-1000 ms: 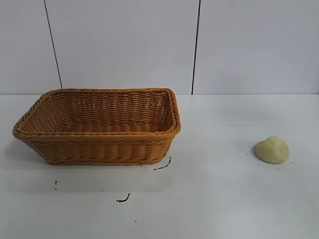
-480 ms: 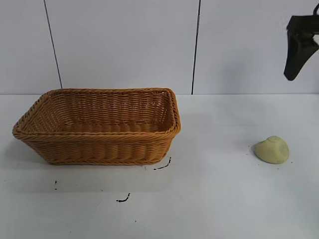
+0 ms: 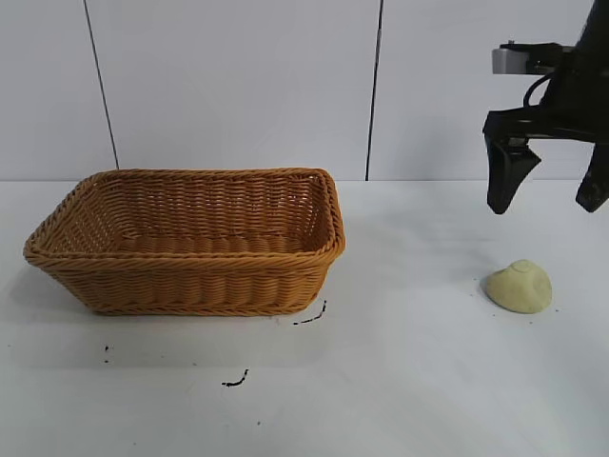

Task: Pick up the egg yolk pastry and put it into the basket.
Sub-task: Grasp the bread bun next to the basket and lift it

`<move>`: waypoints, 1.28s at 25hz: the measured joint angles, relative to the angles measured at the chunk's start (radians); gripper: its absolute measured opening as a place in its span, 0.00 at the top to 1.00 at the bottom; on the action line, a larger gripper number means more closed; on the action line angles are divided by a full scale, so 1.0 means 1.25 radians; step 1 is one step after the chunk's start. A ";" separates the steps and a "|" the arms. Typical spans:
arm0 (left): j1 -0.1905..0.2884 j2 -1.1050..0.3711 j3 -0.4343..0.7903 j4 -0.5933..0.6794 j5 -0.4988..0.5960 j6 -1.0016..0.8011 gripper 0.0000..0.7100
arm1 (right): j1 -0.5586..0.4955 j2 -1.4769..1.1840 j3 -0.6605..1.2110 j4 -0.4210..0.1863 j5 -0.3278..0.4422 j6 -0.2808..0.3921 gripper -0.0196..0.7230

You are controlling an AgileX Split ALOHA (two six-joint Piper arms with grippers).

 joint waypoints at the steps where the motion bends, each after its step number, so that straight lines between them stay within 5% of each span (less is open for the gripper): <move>1: 0.000 0.000 0.000 0.000 0.000 0.000 0.02 | 0.000 0.013 0.000 -0.004 -0.003 0.003 0.04; 8: 0.000 0.000 0.000 0.000 0.000 0.000 0.02 | 0.000 0.099 0.000 -0.034 -0.059 0.051 0.04; 25: 0.000 0.000 0.000 0.000 0.000 0.000 0.02 | 0.000 0.181 -0.001 -0.035 -0.110 0.066 0.04; 28: 0.000 0.000 0.000 0.000 0.000 0.000 0.02 | 0.000 0.181 -0.001 -0.035 -0.110 0.066 0.14; 32: 0.000 0.000 0.000 0.000 0.000 0.000 0.02 | 0.000 0.182 -0.001 -0.035 -0.110 0.066 0.40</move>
